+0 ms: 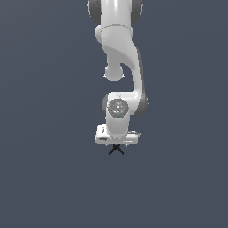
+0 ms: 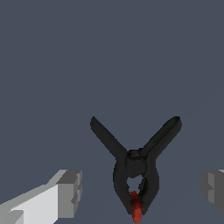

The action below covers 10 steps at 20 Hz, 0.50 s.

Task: Pick up the object and move it to a goal position.

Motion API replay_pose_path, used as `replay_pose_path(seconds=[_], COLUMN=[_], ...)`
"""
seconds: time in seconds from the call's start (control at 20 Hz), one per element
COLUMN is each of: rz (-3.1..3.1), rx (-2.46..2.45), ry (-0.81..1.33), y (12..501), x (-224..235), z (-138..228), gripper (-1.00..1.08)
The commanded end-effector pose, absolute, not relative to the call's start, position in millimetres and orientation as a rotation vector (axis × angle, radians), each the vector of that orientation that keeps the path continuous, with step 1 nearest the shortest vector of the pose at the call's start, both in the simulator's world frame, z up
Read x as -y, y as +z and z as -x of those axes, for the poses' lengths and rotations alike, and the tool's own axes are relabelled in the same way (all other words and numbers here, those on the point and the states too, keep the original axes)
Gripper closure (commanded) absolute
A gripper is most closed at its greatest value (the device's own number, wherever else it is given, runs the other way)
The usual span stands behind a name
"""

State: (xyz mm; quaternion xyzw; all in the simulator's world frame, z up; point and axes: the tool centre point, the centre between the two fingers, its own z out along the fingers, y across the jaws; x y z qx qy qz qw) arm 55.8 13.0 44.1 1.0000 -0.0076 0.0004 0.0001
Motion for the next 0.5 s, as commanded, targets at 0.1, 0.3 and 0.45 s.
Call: replay_pose_path(seconds=[0.1,0.3,0.45], rz=[-3.141,-3.141,-3.141], rx=[0.024,0.024,0.024], ry=[-0.001,0.000,0.000], y=[21.3,13.7,13.6], x=[-13.1,-13.1,-13.1], z=[-54.9,-55.7,-56.3], gripper=[-0.92,-0.92,1.08])
